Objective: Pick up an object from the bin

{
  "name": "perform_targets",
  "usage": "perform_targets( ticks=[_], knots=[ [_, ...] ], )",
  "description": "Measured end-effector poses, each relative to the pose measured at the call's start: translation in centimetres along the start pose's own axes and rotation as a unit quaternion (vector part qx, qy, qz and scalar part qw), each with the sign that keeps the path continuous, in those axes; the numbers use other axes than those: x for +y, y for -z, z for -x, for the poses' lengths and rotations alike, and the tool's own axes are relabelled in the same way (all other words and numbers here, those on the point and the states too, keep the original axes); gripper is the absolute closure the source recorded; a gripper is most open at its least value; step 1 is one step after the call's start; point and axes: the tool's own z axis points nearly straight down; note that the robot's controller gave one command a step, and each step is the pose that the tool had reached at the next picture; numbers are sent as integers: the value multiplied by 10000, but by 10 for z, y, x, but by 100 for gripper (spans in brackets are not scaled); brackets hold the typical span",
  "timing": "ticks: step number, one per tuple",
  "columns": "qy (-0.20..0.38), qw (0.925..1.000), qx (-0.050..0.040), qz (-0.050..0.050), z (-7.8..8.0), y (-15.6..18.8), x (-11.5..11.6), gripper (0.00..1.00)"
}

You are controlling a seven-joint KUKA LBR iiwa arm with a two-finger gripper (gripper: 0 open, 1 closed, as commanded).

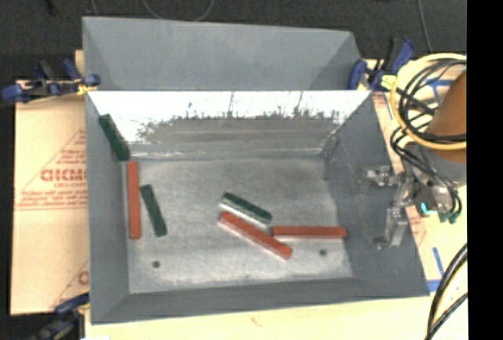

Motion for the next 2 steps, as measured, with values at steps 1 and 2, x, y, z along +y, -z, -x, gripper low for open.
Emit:
perform_targets(
  ticks=[1,2],
  knots=[
    [791,9969,-21,2,12,-141,23,0],
    [1920,9814,-66,-23,37,-48,26,0]
  ],
)
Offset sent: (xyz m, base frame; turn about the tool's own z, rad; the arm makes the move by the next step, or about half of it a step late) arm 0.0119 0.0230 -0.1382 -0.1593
